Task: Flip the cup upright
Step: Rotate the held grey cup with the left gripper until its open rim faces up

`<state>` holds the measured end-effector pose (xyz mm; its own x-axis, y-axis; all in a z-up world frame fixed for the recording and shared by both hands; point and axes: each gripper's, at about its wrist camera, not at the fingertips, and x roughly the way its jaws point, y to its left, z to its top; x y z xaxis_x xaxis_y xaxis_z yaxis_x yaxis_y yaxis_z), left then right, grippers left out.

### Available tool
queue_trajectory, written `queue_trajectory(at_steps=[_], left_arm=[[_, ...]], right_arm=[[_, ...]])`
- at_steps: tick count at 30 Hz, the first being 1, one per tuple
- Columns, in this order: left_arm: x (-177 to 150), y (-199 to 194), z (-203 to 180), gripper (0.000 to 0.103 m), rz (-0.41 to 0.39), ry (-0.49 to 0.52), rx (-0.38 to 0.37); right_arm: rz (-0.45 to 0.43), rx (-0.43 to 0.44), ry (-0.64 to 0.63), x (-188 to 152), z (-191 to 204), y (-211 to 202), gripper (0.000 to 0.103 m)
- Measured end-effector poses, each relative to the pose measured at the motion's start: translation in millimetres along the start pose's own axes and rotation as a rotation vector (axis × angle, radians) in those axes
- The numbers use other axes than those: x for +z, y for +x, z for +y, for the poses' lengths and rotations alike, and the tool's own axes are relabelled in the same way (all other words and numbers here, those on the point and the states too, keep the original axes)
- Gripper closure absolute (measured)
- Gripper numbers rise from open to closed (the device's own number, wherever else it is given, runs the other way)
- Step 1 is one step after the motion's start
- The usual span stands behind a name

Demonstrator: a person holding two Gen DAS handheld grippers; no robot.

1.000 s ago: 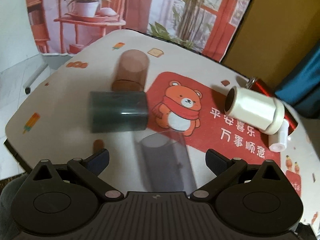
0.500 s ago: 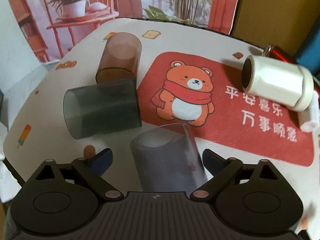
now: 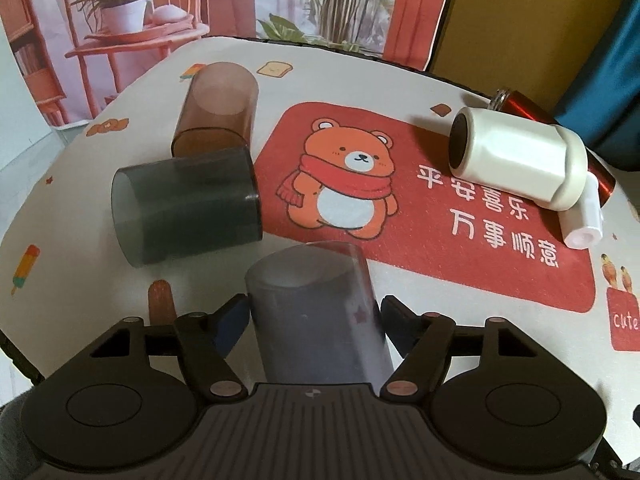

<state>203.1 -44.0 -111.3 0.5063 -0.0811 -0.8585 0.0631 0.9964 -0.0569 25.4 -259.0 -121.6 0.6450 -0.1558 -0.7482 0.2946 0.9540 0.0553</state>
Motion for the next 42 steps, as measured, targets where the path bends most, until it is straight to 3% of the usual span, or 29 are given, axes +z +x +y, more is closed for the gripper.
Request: queue_trajectory(at_steps=[16,25,35,42], left_arm=[[-11.0,-7.9,19.0,0.029,0.017,-0.041,-0.037],[-19.8,-36.2,28.4,0.03,-0.057,0.01,-0.071],[-11.9,-41.9,24.0,0.031,-0.159,0.077,0.014],[-9.7,-32.7,17.9,0.031,-0.16,0.103,0.037]], right_arm=[[-0.011,0.014,0.001,-0.5,1.9,-2.9,0.0],[-0.015,0.027,0.016,-1.6,-0.7,-4.1,0.0],[-0.011,0.038,0.02,-1.9,0.1,-2.3,0.0],[-0.006,0.036,0.027,-1.6,-1.5,-0.6,0.0]])
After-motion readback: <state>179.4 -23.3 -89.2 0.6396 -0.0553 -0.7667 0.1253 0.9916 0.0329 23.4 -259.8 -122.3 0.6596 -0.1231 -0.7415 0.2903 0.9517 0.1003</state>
